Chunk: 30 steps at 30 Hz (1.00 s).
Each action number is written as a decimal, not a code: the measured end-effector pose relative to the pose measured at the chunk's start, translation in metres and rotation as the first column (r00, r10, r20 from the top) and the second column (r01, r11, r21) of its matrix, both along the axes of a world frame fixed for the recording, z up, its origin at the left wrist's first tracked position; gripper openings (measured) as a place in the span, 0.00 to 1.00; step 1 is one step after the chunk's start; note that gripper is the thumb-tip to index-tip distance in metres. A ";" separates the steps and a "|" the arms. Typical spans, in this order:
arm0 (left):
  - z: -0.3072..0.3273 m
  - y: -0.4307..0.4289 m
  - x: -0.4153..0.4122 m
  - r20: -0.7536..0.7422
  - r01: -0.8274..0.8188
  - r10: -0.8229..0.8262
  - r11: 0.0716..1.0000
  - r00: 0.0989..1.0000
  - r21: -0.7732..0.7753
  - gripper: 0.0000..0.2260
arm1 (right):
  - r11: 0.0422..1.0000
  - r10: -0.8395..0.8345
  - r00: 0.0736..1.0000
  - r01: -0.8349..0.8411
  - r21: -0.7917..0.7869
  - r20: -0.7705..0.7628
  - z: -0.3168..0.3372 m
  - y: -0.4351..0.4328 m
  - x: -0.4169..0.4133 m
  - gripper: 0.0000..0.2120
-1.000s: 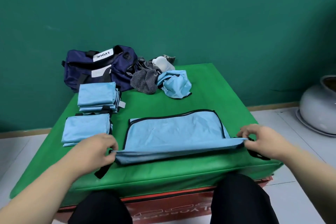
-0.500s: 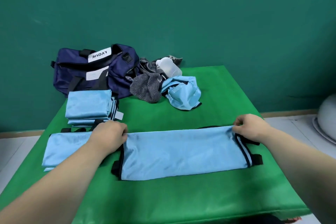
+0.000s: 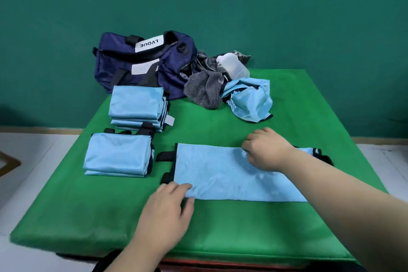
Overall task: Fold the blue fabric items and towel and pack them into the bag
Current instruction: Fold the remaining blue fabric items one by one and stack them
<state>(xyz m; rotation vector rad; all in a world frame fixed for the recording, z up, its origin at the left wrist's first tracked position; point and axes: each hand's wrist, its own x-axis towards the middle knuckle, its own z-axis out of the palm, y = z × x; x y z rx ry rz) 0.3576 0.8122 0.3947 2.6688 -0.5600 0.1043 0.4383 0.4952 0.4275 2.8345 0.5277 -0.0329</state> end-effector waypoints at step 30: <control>0.110 -0.021 0.032 -0.230 -0.232 0.056 0.420 0.972 -0.877 0.14 | 0.209 -0.224 0.956 0.234 0.949 -0.187 0.129 0.081 0.019 0.11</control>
